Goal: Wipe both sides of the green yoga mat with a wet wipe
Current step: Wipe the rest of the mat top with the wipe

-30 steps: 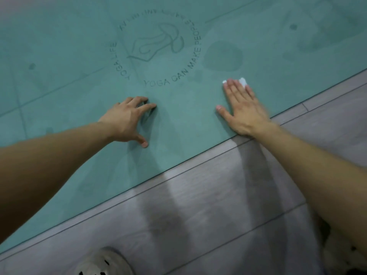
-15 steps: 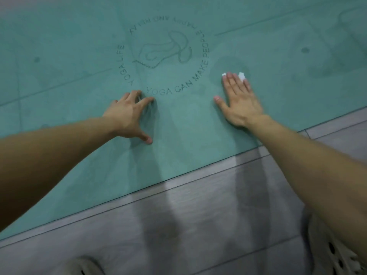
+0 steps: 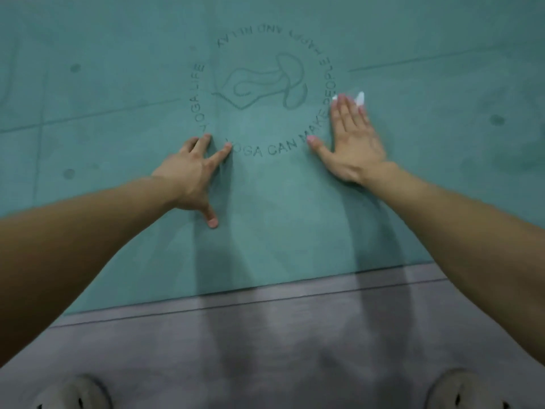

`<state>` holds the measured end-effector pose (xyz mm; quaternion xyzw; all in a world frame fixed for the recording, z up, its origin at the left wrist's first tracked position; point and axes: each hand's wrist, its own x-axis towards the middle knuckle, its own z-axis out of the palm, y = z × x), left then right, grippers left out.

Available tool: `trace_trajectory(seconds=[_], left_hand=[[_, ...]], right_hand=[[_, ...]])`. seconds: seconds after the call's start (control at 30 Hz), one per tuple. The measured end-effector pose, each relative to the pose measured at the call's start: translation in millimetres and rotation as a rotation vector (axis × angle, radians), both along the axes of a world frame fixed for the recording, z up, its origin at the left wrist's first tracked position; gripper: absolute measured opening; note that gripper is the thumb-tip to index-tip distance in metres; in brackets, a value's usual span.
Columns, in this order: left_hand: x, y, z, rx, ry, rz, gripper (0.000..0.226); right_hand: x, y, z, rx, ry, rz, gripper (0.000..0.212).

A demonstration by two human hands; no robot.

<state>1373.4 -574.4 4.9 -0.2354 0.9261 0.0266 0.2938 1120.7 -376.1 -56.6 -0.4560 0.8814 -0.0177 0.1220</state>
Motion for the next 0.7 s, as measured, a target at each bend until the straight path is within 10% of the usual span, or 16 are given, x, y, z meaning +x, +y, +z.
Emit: trace_trajectory(seconds=[0.2,0.4,0.6,0.7], left_hand=[[-3,4,-3,-0.008,-0.046,0.066,0.185],[-4,8,-4,-0.003,-0.06,0.107,0.185],[-6,9,-5,-0.004,-0.064,0.153,0.185],[-4,8,-8,0.002,-0.061,0.172,0.184]], right_hand=[[83,1,-5,-0.073,-0.054,0.923,0.085],[-48,-60,0,-0.027,-0.016,0.208,0.094],[58,-38,-3,-0.05,-0.075,1.086,0.084],[3,-63,-4,-0.081,-0.053,0.823,0.08]])
